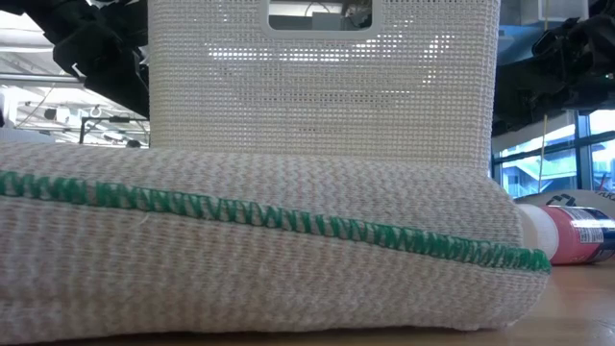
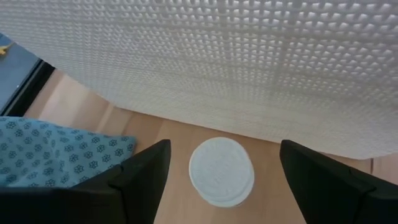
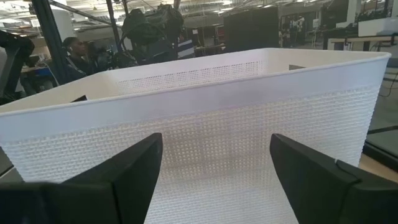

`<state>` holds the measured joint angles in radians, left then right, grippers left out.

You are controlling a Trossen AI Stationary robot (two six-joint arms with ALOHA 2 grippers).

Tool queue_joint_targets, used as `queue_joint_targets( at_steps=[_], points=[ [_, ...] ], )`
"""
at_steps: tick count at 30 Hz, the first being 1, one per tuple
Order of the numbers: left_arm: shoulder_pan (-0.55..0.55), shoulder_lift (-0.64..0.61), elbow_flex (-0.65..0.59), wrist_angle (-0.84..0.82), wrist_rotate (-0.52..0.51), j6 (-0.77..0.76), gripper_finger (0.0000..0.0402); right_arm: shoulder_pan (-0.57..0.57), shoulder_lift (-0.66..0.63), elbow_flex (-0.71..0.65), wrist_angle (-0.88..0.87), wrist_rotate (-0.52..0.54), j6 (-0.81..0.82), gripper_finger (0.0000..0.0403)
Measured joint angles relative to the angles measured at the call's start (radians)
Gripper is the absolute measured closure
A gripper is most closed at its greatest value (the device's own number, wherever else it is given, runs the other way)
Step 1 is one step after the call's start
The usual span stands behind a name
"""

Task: Pick & place medical supplies in basket/bin
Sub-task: Put the top left white medicine bottle into the white bin

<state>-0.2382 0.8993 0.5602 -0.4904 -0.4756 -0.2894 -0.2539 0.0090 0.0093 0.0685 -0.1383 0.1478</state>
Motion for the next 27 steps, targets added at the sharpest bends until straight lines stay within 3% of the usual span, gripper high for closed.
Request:
queue_joint_targets(
  at_steps=[10,16,21,27],
  points=[
    [0.039,0.084,0.0,0.004,0.005,-0.065,0.0111,0.0,0.0,0.0,0.0,0.0,0.0,0.0104],
    [0.07,0.157,0.0,0.004,0.091,-0.065,0.0111,0.0,0.0,0.0,0.0,0.0,0.001,0.0104],
    [0.081,0.205,0.0,0.015,0.094,-0.065,0.0112,0.0,0.0,0.0,0.0,0.0,0.001,0.0104],
    [0.083,0.212,0.0,0.05,0.103,-0.065,0.0134,0.0,0.0,0.0,0.0,0.0,0.001,0.0104]
  ],
)
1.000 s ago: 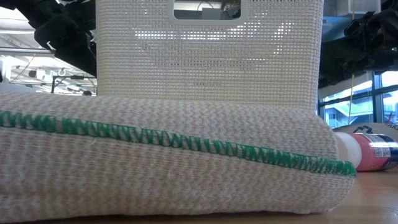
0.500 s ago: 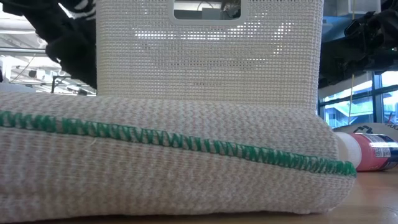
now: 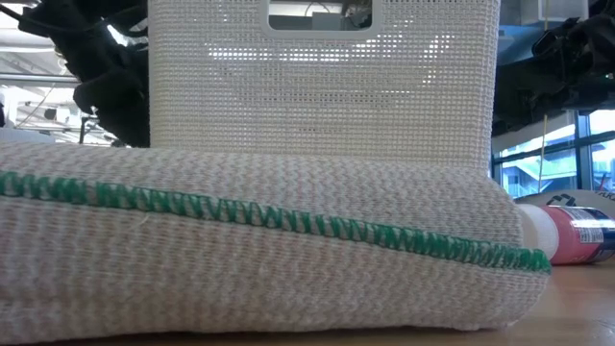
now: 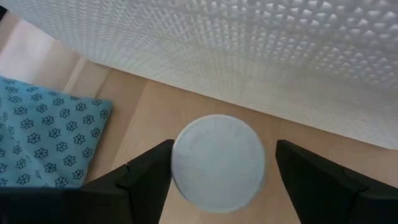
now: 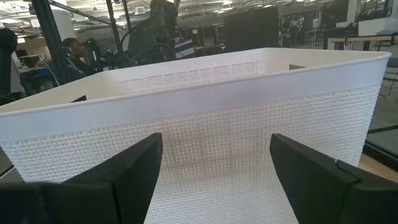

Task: Pick & place medical supplies in basket/bin
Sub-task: Put the top left white medicine bottle into the white bin

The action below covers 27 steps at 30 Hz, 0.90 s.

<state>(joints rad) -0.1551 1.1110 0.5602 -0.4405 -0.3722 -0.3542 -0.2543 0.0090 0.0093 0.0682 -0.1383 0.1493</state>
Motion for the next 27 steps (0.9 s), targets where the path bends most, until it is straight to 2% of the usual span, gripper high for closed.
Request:
queue_joint_targets(
  at_steps=[9,15,19,23,27],
  points=[
    [0.0,-0.001,0.0,-0.005,0.01,0.0,0.0199,0.0,0.0,0.0,0.0,0.0,0.0,0.0104],
    [0.0,-0.019,0.038,-0.072,0.081,-0.002,0.0202,0.0,0.0,0.0,0.0,0.0,0.0,0.0104],
    [0.0,-0.04,0.185,-0.299,0.065,-0.002,0.0199,0.0,0.0,0.0,-0.001,0.0,0.0,0.0104],
    [0.001,-0.042,0.379,-0.566,-0.059,-0.002,0.0201,0.0,0.0,0.0,-0.003,0.0,-0.001,0.0104],
    [0.003,-0.042,0.579,-0.68,-0.174,0.002,0.0198,0.0,0.0,0.0,-0.003,0.0,-0.001,0.0104]
  ],
)
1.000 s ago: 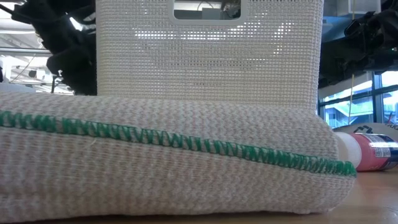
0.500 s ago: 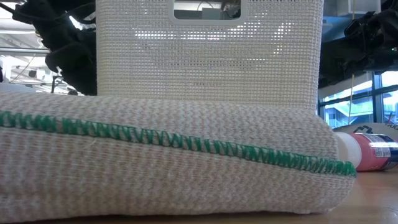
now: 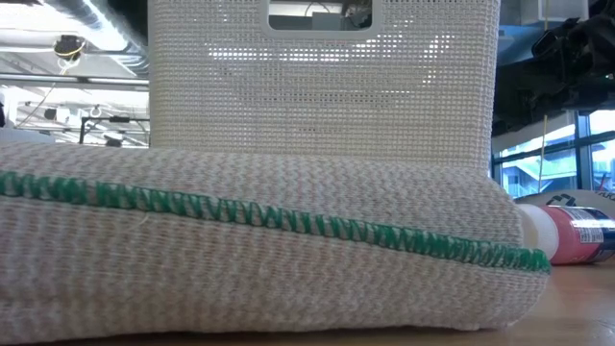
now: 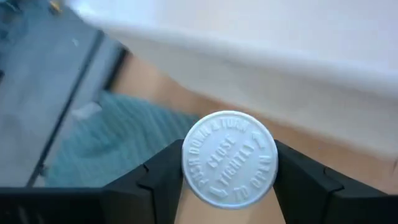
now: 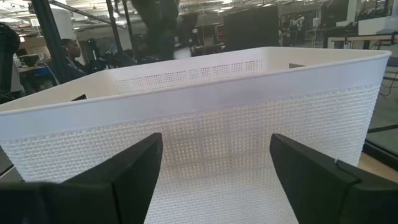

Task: Pick & place medical supplies in basket/bin
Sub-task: Put the top left white medicine bottle into the white bin

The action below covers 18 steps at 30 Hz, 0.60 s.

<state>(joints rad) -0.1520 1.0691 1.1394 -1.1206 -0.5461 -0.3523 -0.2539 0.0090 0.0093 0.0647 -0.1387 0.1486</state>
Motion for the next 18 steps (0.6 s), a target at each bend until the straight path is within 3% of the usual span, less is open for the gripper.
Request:
queue_joint_targets(
  at_steps=[3,7,13,18],
  points=[
    [0.016,0.0,0.135,0.014,-0.041,0.053,0.0198,0.0,0.0,0.0,0.0,0.0,0.0,0.0104],
    [0.082,0.019,0.242,0.162,-0.026,0.176,0.0202,0.0,0.0,0.0,-0.012,0.0,-0.003,0.0104],
    [0.205,0.126,0.258,0.419,0.161,0.417,0.02,0.0,0.0,0.0,-0.027,0.001,-0.003,0.0104],
    [0.299,0.292,0.258,0.451,0.266,0.459,0.0201,0.0,0.0,0.0,-0.026,0.001,0.0,0.0104]
  ],
)
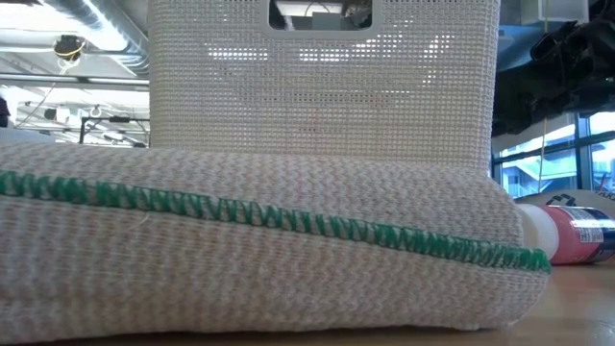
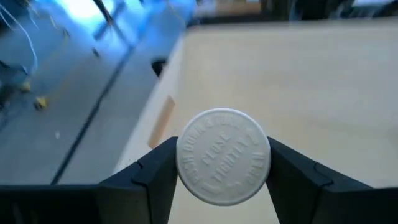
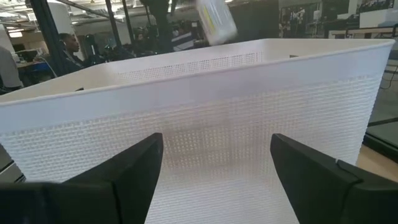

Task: Pick & place medical supplies in basket/bin
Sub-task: Put the top left white medicine bottle into the white bin

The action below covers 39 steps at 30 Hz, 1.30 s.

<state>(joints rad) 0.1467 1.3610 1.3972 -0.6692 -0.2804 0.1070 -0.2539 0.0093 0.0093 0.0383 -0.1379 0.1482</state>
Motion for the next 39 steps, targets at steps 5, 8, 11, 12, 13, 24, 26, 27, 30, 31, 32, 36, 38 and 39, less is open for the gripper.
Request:
queue_joint_targets(
  at_steps=[5,8,11,12,13,24,26,27,30,31,32,36,38,39],
  points=[
    [0.062,0.17,0.0,0.064,0.118,-0.015,0.0199,0.0,0.0,0.0,0.0,0.0,0.0,0.0104],
    [0.08,0.256,0.0,0.156,0.176,-0.037,0.0201,0.0,0.0,0.0,0.0,0.0,0.0,0.0104],
    [0.092,0.332,0.0,0.207,0.175,-0.041,0.0199,0.0,0.0,0.0,0.0,0.0,-0.002,0.0104],
    [0.097,0.355,0.0,0.217,0.17,-0.041,0.0198,0.0,0.0,0.0,0.0,0.0,-0.001,0.0104],
    [0.102,0.376,0.0,0.221,0.17,-0.044,0.0198,0.0,0.0,0.0,0.0,0.0,-0.002,0.0104],
    [0.14,0.567,0.0,0.254,0.149,-0.14,0.0197,0.0,0.0,0.0,0.0,0.0,-0.003,0.0104],
    [0.144,0.575,0.001,0.265,0.145,-0.148,0.0198,0.0,0.0,0.0,0.0,0.0,-0.001,0.0104],
    [0.145,0.579,0.001,0.264,0.144,-0.15,0.0198,0.0,0.0,0.0,0.0,0.0,-0.001,0.0104],
    [0.148,0.583,0.002,0.28,0.142,-0.15,0.0193,0.0,0.0,0.0,0.001,0.0,-0.001,0.0104],
    [0.149,0.582,0.001,0.284,0.143,-0.15,0.0189,0.0,0.0,0.0,0.001,0.0,-0.001,0.0104],
    [0.149,0.582,0.001,0.287,0.143,-0.149,0.0185,0.0,0.0,0.0,0.0,0.0,0.0,0.0104],
    [0.149,0.568,0.0,0.308,0.144,-0.133,0.0168,0.0,0.0,0.0,0.0,0.0,0.0,0.0104],
    [0.149,0.558,0.005,0.295,0.146,-0.121,0.0162,0.0,0.0,0.0,0.0,0.0,0.0,0.0104],
    [0.149,0.552,0.007,0.293,0.146,-0.12,0.016,0.0,0.0,0.0,0.0,0.0,0.0,0.0104]
  ],
)
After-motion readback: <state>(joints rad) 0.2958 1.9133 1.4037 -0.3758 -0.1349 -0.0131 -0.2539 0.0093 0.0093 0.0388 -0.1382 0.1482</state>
